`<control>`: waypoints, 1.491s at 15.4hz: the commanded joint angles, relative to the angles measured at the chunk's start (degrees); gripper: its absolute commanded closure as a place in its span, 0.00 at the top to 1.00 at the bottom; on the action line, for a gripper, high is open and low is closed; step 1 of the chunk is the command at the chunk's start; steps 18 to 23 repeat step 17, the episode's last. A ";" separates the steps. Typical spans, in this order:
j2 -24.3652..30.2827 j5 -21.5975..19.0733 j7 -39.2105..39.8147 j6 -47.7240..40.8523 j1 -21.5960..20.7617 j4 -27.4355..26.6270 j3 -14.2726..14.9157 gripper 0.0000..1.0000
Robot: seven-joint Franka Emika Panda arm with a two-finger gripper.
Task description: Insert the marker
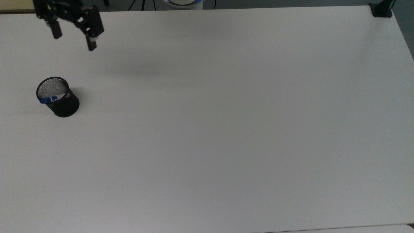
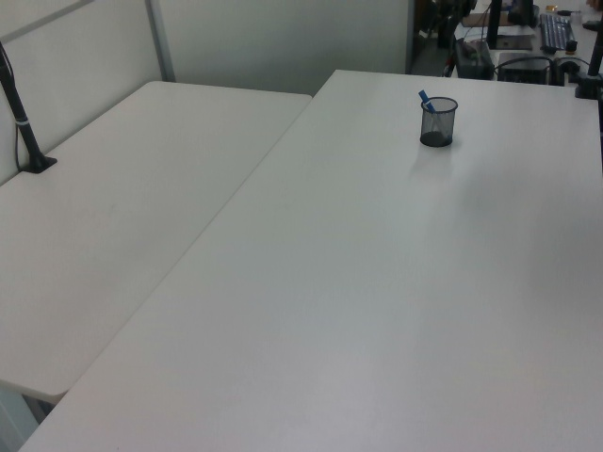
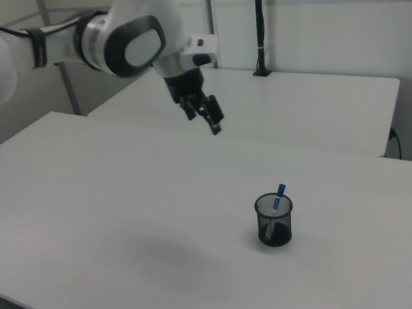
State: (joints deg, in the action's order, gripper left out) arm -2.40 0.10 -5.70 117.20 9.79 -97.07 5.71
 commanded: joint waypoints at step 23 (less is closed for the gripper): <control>1.43 -0.62 8.77 -17.27 -8.82 4.08 0.35 1.00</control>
